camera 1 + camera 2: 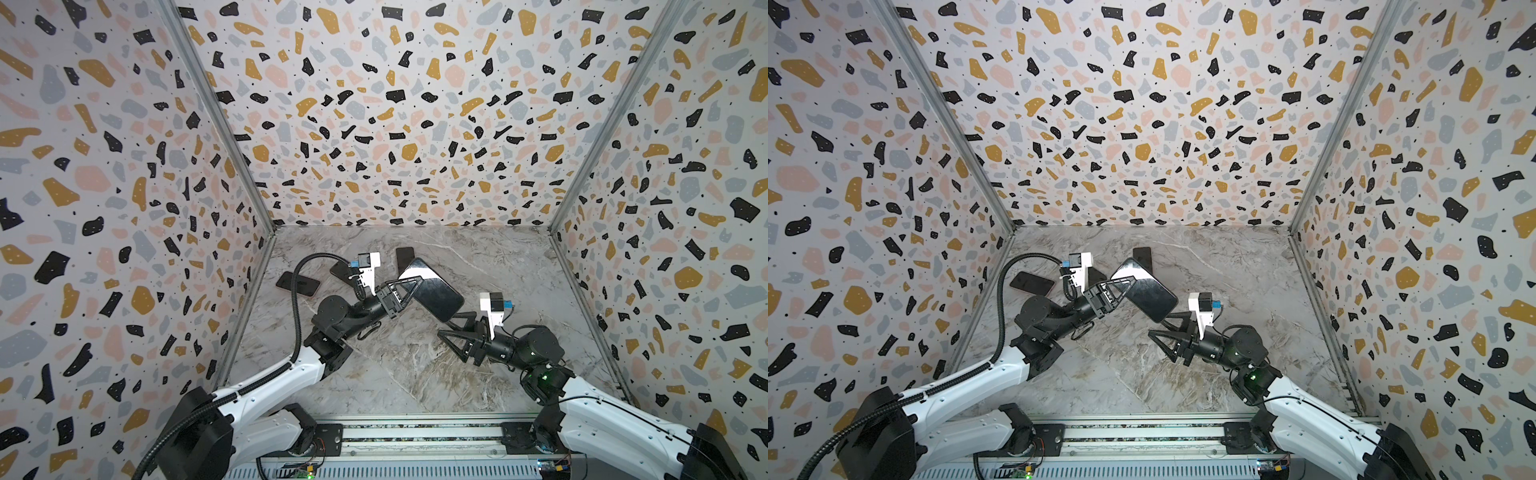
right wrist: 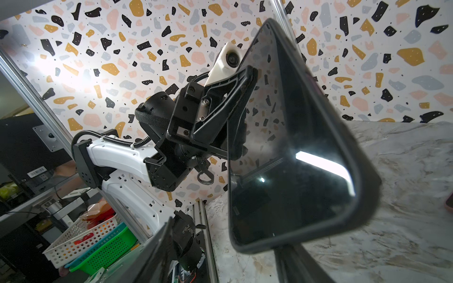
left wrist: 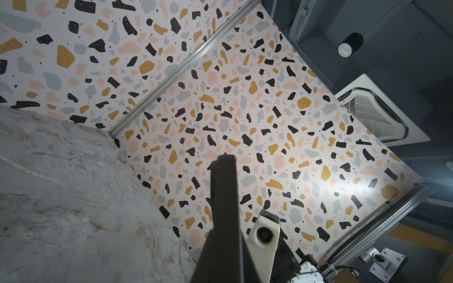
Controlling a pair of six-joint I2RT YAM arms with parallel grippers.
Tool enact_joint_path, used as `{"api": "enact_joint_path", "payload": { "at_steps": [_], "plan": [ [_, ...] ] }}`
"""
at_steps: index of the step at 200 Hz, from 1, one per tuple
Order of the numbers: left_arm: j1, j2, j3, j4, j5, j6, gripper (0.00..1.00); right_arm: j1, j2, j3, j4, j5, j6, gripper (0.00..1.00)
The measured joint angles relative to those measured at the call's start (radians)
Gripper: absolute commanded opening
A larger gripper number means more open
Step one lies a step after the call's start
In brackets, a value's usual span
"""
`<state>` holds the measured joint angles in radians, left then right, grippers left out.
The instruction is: Take the phone out of the phone case
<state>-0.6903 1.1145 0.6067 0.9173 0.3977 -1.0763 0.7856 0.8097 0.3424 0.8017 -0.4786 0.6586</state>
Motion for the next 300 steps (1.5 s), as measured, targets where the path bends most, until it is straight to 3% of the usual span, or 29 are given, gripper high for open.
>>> {"api": "enact_joint_path", "payload": {
  "at_steps": [29, 61, 122, 175, 204, 227, 261, 300],
  "plan": [
    [0.000, -0.002, 0.000, 0.000, 0.000, -0.001, 0.00, 0.000, 0.013, 0.002, 0.002, 0.005, 0.002, 0.39],
    [-0.002, -0.004, 0.000, 0.002, 0.001, -0.004, 0.00, 0.000, 0.034, 0.007, 0.002, 0.010, 0.006, 0.29],
    [-0.007, -0.004, -0.007, 0.004, 0.004, -0.008, 0.00, 0.000, 0.036, 0.008, 0.000, 0.019, 0.006, 0.23],
    [-0.007, -0.004, -0.017, 0.012, 0.003, -0.008, 0.00, -0.006, 0.026, 0.008, -0.002, 0.023, 0.011, 0.33],
    [-0.007, -0.004, -0.019, 0.014, 0.003, -0.009, 0.00, -0.019, 0.018, 0.008, -0.001, 0.023, 0.018, 0.33],
    [-0.007, -0.004, -0.023, 0.019, 0.003, -0.010, 0.00, -0.025, 0.018, 0.008, 0.000, 0.021, 0.027, 0.25],
    [-0.008, -0.004, -0.023, 0.059, 0.016, -0.009, 0.00, -0.024, 0.018, 0.008, 0.023, -0.002, 0.072, 0.05],
    [-0.011, -0.003, -0.023, 0.061, 0.016, -0.012, 0.00, -0.024, 0.016, 0.008, 0.023, -0.005, 0.072, 0.02]
  ]
}}
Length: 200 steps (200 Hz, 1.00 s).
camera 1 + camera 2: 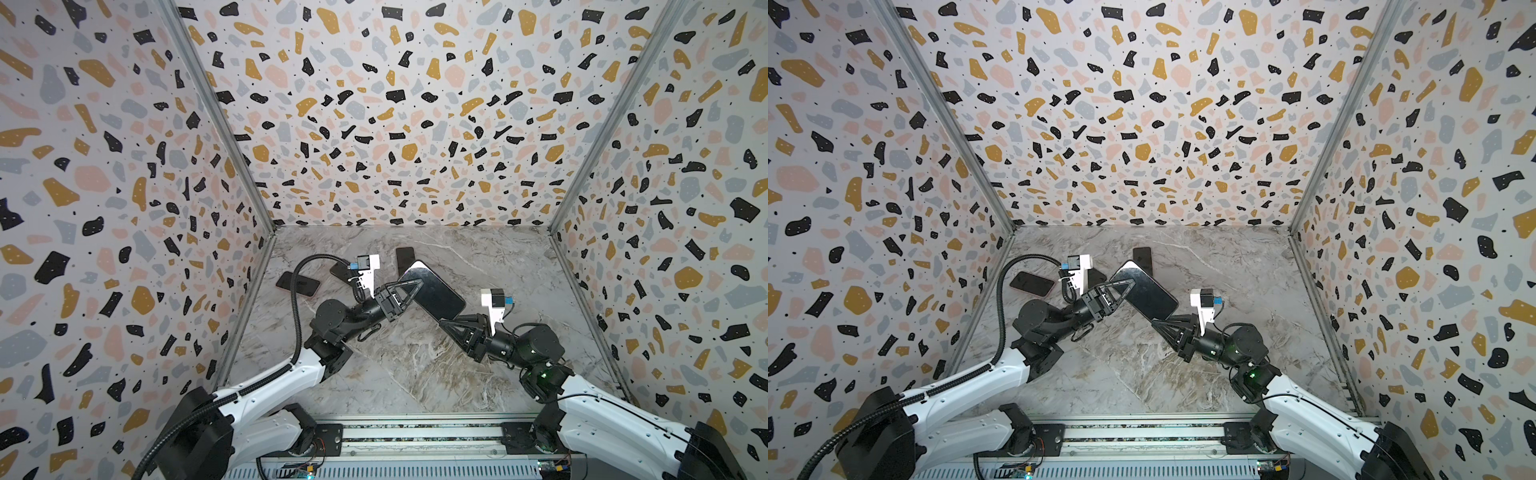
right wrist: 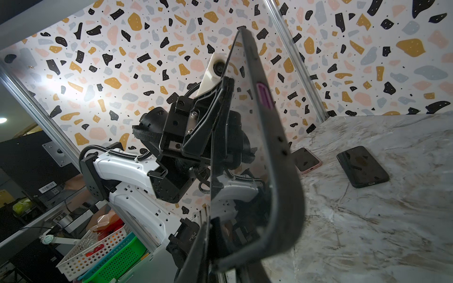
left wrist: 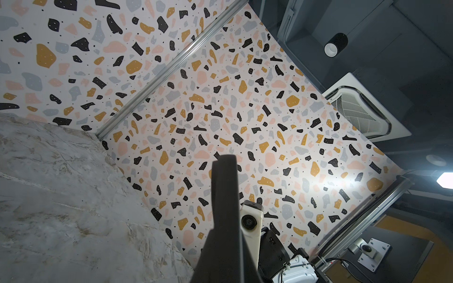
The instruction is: Take the phone out of the phone case
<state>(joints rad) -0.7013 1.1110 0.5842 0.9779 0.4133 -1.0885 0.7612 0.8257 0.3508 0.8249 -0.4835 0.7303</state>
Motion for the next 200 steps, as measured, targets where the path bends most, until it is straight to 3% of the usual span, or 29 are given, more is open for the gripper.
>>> {"api": "enact_joint_path", "payload": {
  "at_steps": [73, 200],
  "plan": [
    [-0.010, 0.020, 0.025, -0.053, -0.007, -0.037, 0.00, 0.009, -0.052, 0.000, -0.097, 0.050, -0.085, 0.07],
    [-0.022, 0.066, 0.100, -0.063, -0.067, -0.080, 0.00, 0.105, -0.032, 0.027, -0.072, 0.320, -0.349, 0.21]
  ]
}}
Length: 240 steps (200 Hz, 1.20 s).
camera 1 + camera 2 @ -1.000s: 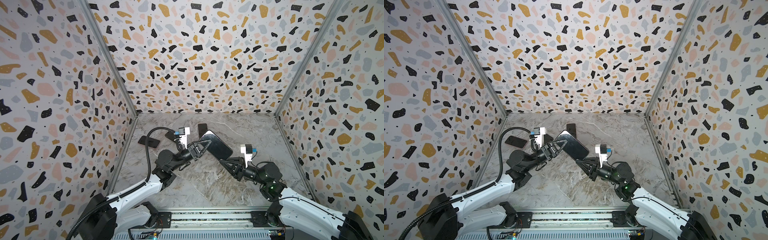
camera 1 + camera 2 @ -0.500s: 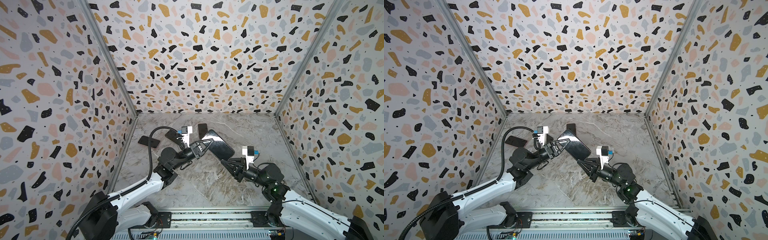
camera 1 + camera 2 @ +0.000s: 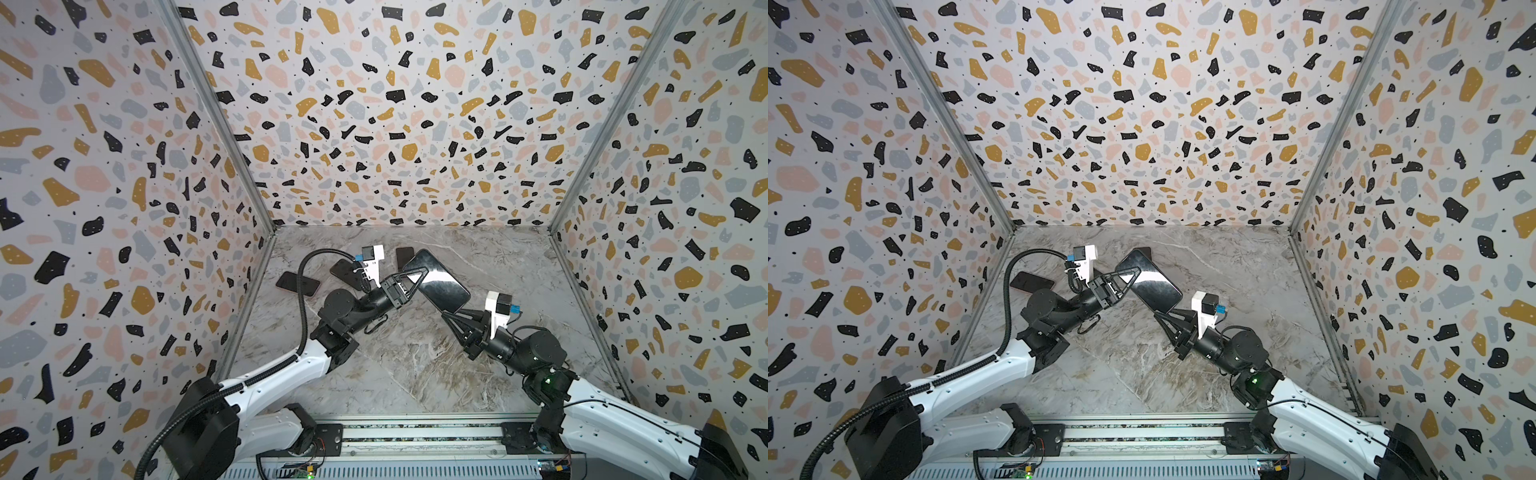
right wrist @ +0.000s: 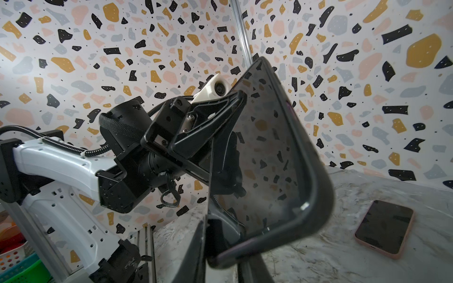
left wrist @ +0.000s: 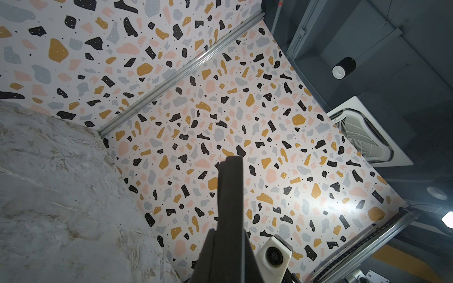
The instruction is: Take the phone out of the phone case
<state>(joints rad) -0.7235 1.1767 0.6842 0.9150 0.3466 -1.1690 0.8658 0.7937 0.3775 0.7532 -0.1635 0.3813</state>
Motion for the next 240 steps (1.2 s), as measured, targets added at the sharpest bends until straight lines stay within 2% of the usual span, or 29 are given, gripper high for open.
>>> {"api": "enact_joint_path", "payload": {
  "at_steps": [22, 64, 113, 158, 177, 197, 218, 240],
  "plan": [
    [0.000, 0.001, 0.003, -0.007, -0.023, -0.003, 0.00, 0.001, 0.015, 0.000, 0.024, 0.034, -0.053, 0.27],
    [-0.001, 0.011, 0.005, -0.075, -0.082, -0.010, 0.00, 0.000, 0.065, 0.000, -0.011, 0.107, -0.233, 0.30],
    [-0.027, 0.029, 0.005, -0.141, -0.044, -0.028, 0.00, -0.002, 0.150, 0.000, -0.069, 0.168, -0.361, 0.30],
    [-0.034, 0.001, 0.017, -0.209, 0.005, -0.013, 0.00, -0.009, 0.095, -0.039, -0.074, 0.216, -0.366, 0.54],
    [-0.013, -0.024, 0.052, -0.305, 0.043, 0.039, 0.00, -0.012, 0.011, -0.090, -0.085, 0.217, -0.353, 0.65],
    [0.037, -0.053, 0.109, -0.425, 0.087, 0.123, 0.00, -0.015, -0.073, -0.123, -0.124, 0.209, -0.337, 0.69],
    [0.115, -0.067, 0.217, -0.584, 0.158, 0.277, 0.00, -0.019, -0.162, -0.132, -0.200, 0.176, -0.316, 0.80],
    [0.166, -0.060, 0.340, -0.764, 0.253, 0.462, 0.00, -0.032, -0.220, -0.132, -0.260, 0.128, -0.312, 0.84]
  ]
}}
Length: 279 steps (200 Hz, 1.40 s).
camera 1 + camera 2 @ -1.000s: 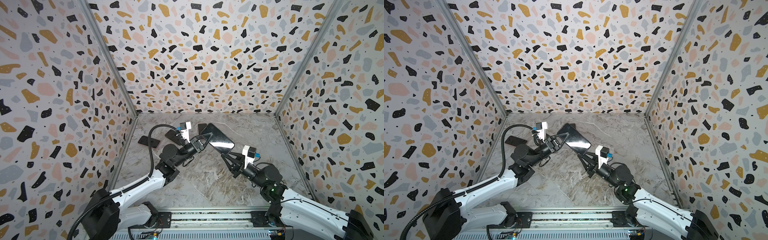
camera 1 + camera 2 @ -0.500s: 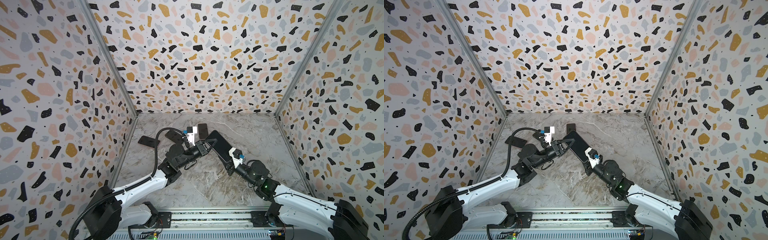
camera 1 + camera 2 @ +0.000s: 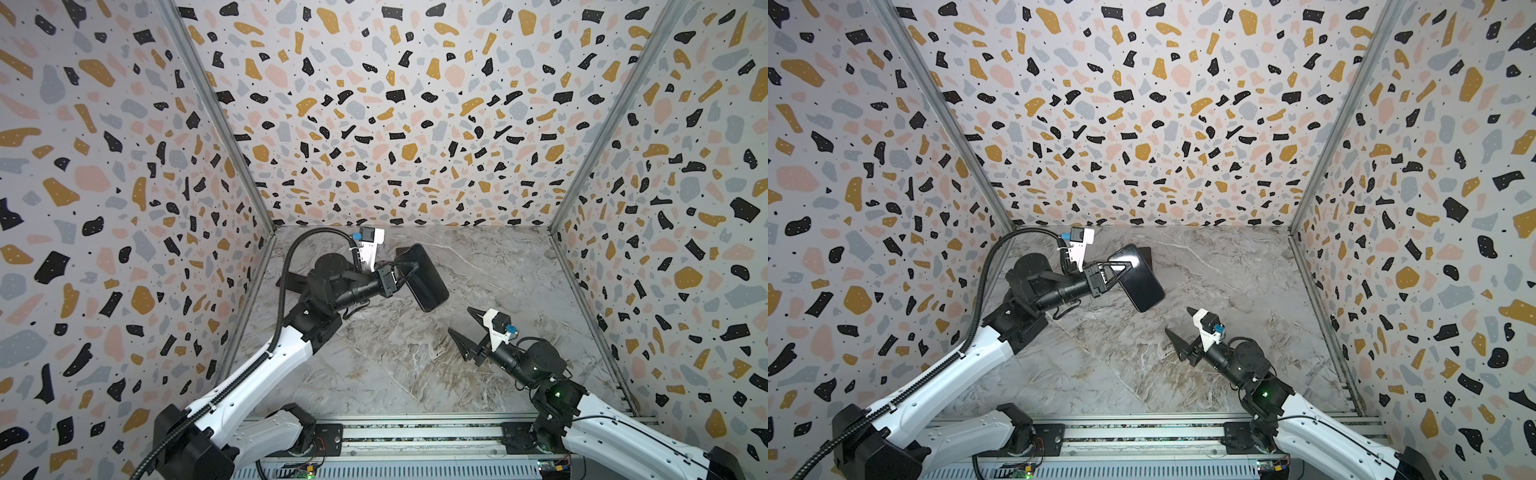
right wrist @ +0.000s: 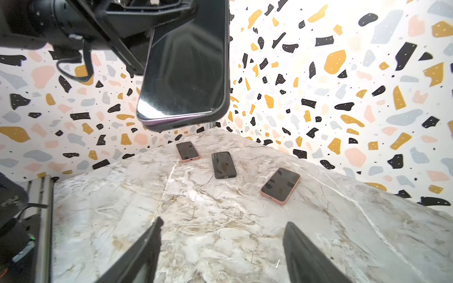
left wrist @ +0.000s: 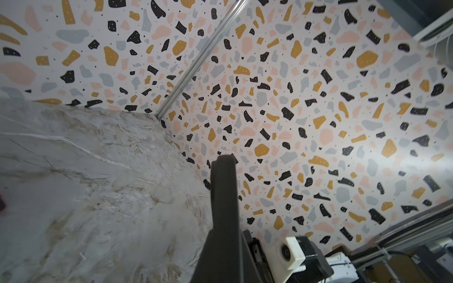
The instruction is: Take the phone out of the phone case
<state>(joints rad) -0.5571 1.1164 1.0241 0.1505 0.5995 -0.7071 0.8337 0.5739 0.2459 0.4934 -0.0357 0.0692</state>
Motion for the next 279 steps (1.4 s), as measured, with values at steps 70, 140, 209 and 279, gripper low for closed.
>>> {"api": "enact_joint_path", "payload": {
  "at_steps": [70, 140, 209, 279],
  "plan": [
    [-0.002, 0.049, 0.251, -0.557, 0.103, 0.568, 0.00, -0.117, 0.131, 0.109, -0.077, -0.271, -0.047, 0.81],
    [-0.002, 0.019, 0.252, -0.697, 0.166, 0.750, 0.00, -0.138, 0.359, 0.286, -0.171, -0.591, -0.200, 0.60],
    [-0.013, 0.017, 0.239, -0.681, 0.223, 0.758, 0.00, -0.127, 0.423, 0.310, -0.166, -0.765, -0.248, 0.53],
    [-0.029, 0.017, 0.224, -0.644, 0.230, 0.747, 0.00, -0.125, 0.449, 0.344, -0.139, -0.826, -0.246, 0.38]
  ]
}}
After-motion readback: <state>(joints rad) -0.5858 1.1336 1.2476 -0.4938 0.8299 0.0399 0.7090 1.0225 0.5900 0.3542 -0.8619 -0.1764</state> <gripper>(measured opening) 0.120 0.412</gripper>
